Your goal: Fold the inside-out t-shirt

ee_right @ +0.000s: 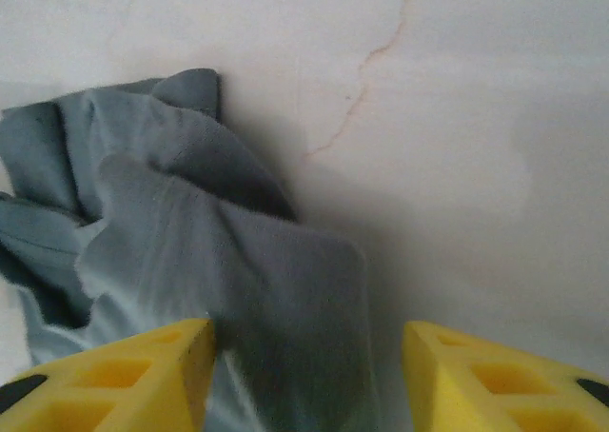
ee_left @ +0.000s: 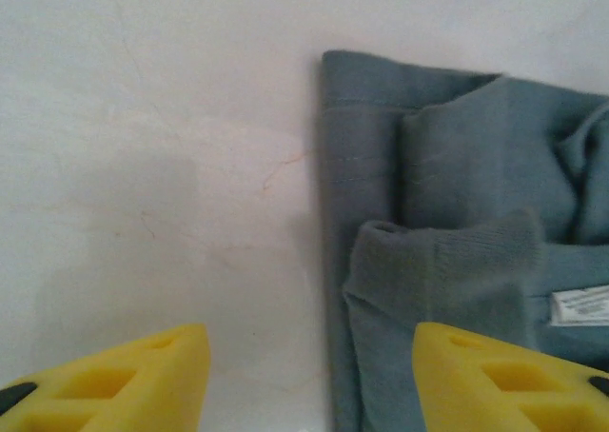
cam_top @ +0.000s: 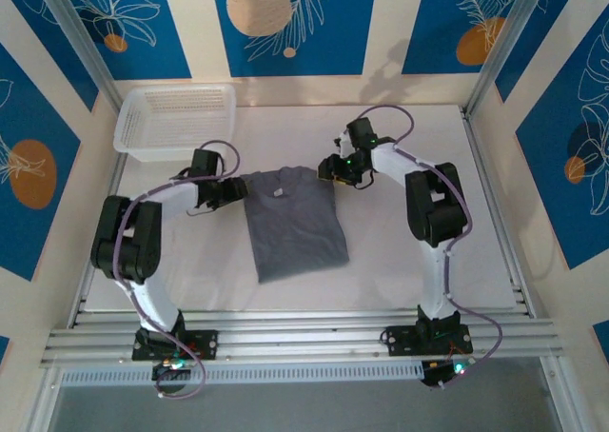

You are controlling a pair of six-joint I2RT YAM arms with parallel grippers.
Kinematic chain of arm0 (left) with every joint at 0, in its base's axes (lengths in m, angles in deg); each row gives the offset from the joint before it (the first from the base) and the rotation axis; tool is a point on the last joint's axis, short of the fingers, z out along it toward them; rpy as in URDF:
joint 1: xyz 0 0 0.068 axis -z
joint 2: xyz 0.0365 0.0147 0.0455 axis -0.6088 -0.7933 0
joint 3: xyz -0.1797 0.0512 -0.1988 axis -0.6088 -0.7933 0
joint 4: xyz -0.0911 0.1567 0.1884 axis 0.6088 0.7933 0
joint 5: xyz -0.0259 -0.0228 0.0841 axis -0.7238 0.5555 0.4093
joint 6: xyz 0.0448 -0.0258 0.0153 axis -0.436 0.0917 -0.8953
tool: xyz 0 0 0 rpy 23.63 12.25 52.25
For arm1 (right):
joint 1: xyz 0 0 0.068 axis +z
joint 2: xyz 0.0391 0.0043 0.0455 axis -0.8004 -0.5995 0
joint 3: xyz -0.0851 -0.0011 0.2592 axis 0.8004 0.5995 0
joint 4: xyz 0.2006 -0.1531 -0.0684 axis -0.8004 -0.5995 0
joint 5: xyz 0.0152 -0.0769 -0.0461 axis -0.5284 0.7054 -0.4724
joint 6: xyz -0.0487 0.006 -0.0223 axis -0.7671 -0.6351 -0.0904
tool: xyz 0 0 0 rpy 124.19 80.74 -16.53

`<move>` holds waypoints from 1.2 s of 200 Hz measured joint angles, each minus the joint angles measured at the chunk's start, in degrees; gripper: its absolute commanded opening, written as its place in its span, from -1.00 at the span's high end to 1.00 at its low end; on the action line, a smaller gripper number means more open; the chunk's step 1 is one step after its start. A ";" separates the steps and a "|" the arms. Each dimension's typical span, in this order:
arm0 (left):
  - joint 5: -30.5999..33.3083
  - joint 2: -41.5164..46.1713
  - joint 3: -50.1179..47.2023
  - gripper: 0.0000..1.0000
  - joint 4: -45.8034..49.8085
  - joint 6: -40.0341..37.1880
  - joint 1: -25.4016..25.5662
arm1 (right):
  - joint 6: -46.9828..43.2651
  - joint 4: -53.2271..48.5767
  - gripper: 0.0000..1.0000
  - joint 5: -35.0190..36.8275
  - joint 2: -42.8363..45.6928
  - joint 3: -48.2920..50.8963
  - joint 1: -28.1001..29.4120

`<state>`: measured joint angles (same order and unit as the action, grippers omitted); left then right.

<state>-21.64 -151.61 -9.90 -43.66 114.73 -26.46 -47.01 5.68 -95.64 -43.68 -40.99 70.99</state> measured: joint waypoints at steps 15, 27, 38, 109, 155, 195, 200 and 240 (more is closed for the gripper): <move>-0.79 -2.58 1.31 -0.17 -0.81 -0.13 0.00 | -0.28 -0.26 -0.04 0.63 -1.99 -1.57 0.57; -0.98 -3.93 2.69 -0.17 -0.57 -0.09 0.00 | -0.39 -0.76 -0.02 1.05 -3.10 -2.89 0.94; -1.46 -4.59 3.74 -0.17 -0.37 -0.04 -0.02 | -0.39 -1.18 -0.01 1.07 -3.93 -3.89 1.18; -2.14 -10.97 12.46 0.38 4.02 1.46 -0.22 | -0.37 -2.97 0.07 1.22 -5.33 -5.84 1.36; -6.56 -13.31 12.57 0.63 -3.02 2.03 0.26 | -0.37 -3.54 0.10 1.22 -5.35 -5.90 1.36; -8.63 -13.25 11.19 0.31 -6.32 2.05 0.48 | -0.39 -4.57 0.11 1.22 -5.35 -6.56 1.36; -8.79 -13.25 11.04 0.27 -6.47 2.38 0.48 | -0.37 -4.63 0.11 1.22 -5.35 -6.62 1.36; -9.42 -13.22 11.06 0.37 -7.15 2.51 0.66 | -0.37 -5.18 0.09 1.22 -5.35 -6.75 1.36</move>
<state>-31.06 -164.83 1.16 -50.81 117.25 -25.80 -47.38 0.50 -94.42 -49.04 -47.75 72.34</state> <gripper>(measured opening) 0.375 0.450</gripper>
